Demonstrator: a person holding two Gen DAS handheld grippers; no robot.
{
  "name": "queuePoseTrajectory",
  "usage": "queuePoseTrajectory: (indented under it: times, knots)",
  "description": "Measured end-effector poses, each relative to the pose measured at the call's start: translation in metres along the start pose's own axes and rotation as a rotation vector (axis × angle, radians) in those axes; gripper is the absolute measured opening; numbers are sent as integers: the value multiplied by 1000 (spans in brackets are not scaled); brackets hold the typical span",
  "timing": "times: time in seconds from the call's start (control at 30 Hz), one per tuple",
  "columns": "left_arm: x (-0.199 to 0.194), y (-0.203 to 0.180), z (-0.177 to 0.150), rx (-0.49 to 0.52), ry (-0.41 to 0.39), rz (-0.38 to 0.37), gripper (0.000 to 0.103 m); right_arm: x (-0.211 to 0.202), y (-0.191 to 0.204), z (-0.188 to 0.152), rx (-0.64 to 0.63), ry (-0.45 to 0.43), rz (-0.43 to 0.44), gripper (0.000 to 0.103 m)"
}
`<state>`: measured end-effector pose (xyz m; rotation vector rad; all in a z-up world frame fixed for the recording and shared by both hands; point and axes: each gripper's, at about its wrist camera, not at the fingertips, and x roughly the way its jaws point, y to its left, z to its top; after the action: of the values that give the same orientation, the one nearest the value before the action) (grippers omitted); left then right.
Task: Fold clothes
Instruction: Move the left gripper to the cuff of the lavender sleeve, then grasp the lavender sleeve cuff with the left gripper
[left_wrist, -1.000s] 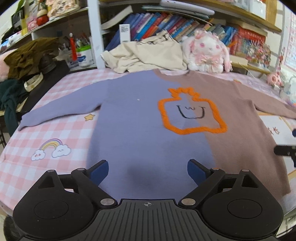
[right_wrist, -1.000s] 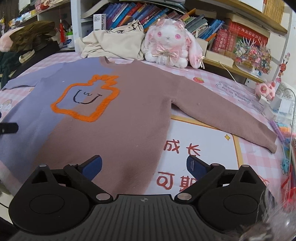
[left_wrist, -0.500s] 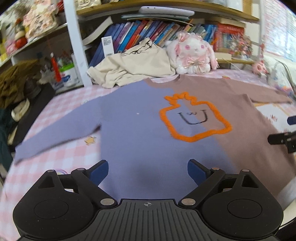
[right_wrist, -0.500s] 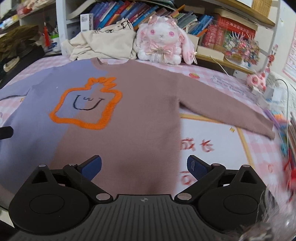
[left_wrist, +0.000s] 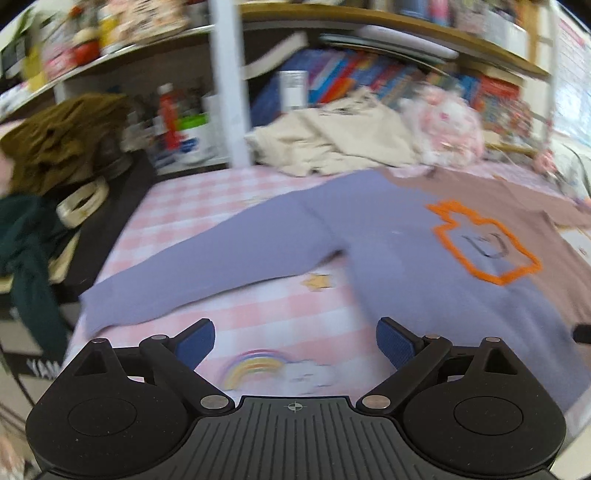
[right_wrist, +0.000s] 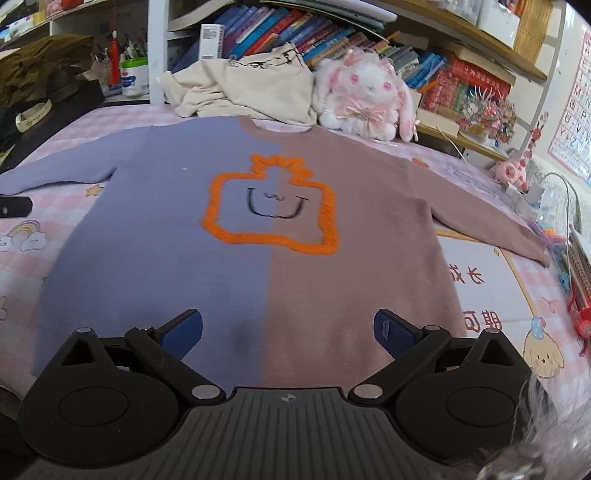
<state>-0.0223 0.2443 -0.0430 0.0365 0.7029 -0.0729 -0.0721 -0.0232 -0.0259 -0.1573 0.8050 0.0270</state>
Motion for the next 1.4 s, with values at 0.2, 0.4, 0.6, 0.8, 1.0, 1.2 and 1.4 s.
queuePoseTrajectory:
  times: [0.2, 0.4, 0.6, 0.8, 1.0, 1.2, 1.4]
  knots:
    - [9, 63, -11, -194, 1, 81, 96, -1, 24, 8, -42, -7, -5, 100]
    - [27, 124, -17, -427, -21, 144, 93, -1, 31, 11, -53, -12, -27, 100]
    - [48, 151, -10, -483, -4, 234, 89, -4, 25, 8, -27, -4, -72, 100]
    - [61, 158, -12, -551, 28, 224, 76, -8, 13, 2, 22, 2, -116, 100]
    - [68, 149, -5, -568, 15, 183, 75, -8, 7, 2, 40, 7, -127, 100]
    - [77, 137, 0, -631, 0, 85, 74, -5, 6, 5, 31, 8, -122, 100]
    - [83, 131, 3, -726, 0, -8, 74, -4, 1, 5, 44, 7, -134, 100]
